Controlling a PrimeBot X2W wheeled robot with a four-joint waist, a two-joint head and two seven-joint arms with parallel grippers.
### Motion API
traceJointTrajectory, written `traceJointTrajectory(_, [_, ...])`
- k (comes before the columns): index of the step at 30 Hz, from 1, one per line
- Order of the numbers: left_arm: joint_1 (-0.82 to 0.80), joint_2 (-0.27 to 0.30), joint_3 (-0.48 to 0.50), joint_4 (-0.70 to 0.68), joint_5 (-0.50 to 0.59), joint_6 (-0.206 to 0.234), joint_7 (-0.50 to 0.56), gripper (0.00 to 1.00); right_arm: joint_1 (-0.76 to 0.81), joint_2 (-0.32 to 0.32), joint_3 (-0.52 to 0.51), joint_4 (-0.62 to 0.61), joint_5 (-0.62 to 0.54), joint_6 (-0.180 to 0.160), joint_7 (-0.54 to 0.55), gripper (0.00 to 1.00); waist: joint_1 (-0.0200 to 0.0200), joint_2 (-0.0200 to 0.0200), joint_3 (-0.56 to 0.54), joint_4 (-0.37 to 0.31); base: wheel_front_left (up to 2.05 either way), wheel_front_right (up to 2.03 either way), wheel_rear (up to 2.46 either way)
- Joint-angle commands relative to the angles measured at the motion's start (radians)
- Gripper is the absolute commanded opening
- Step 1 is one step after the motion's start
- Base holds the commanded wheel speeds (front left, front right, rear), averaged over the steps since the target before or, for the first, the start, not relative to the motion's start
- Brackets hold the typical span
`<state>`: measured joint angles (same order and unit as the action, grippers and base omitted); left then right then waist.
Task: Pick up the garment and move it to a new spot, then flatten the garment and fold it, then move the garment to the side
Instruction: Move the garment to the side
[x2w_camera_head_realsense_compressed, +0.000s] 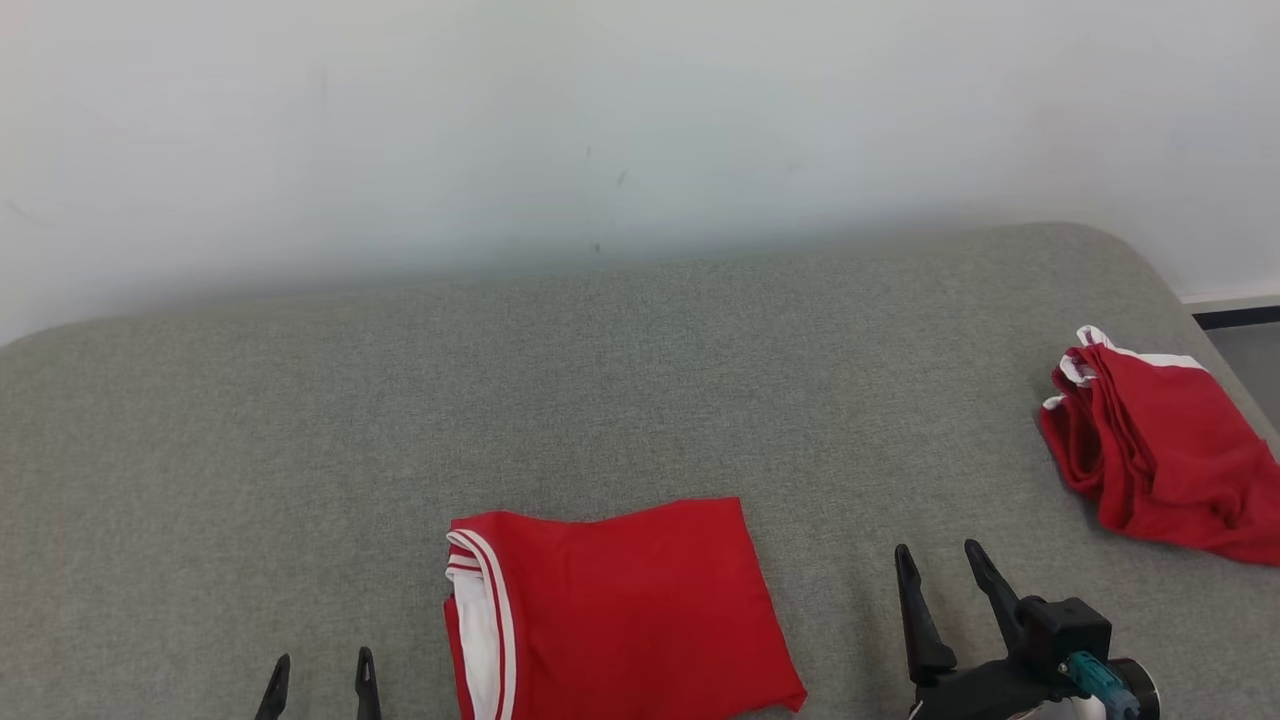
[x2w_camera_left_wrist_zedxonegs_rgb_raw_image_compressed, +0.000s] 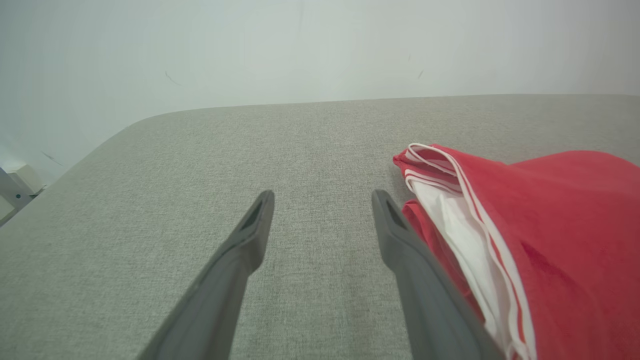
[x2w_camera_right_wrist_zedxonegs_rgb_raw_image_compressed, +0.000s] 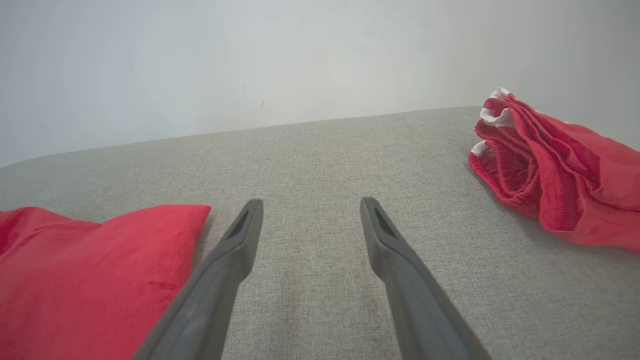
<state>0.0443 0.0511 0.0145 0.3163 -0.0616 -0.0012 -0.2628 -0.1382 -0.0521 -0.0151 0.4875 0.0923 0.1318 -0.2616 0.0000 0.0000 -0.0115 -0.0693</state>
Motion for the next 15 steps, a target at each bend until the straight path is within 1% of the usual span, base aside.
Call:
traceJointTrajectory(1, [0.019, -0.001, 0.003, -0.004, -0.003, -0.004, -0.002, 1.00, 0.017, 0.002, 0.002, -0.006, 0.001, -0.003, -0.004, 1.00, 0.0000, 0.0000, -0.003, -0.001, 0.00, 0.00, 0.00])
traceJointTrajectory(11, [0.024, -0.001, -0.004, -0.008, -0.013, 0.001, -0.002, 1.00, 0.019, 0.002, 0.016, -0.001, 0.000, -0.003, -0.004, 1.00, 0.0000, 0.0000, -0.012, 0.002, 0.00, 0.00, 0.00])
traceJointTrajectory(15, [0.023, -0.001, -0.006, 0.002, -0.040, 0.002, -0.002, 1.00, 0.024, 0.002, 0.019, 0.009, 0.017, -0.003, -0.004, 1.00, 0.0000, 0.0000, -0.010, 0.010, 0.00, 0.00, 0.00])
